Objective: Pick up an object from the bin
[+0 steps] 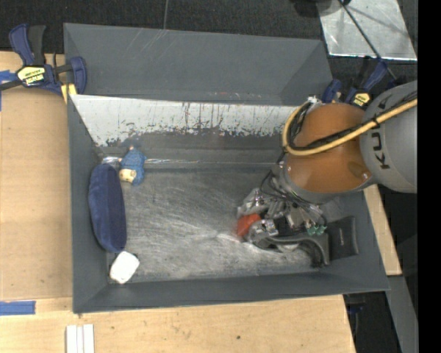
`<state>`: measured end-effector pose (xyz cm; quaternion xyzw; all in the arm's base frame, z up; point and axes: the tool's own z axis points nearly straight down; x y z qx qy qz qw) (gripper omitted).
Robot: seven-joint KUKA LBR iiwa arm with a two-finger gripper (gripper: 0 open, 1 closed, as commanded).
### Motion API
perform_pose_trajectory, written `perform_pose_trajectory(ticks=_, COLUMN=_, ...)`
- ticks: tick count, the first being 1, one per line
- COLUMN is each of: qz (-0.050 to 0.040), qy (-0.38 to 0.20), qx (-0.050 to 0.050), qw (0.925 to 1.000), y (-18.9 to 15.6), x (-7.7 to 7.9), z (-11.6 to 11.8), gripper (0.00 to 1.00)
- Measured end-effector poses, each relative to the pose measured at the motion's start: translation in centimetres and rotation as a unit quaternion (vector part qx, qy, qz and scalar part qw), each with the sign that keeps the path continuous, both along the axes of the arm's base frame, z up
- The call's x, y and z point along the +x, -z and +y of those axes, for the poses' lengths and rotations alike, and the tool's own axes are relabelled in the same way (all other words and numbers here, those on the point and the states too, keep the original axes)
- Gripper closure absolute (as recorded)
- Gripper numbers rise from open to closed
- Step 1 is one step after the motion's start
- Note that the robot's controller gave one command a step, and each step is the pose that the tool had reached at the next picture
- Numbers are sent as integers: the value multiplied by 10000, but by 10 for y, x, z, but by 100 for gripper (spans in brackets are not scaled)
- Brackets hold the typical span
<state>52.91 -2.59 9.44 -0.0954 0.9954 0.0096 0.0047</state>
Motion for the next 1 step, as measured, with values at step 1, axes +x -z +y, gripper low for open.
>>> perform_pose_trajectory(ticks=1, qz=-30, qy=-334, qx=-107, qw=9994, y=-117, x=11, z=-8, gripper=100)
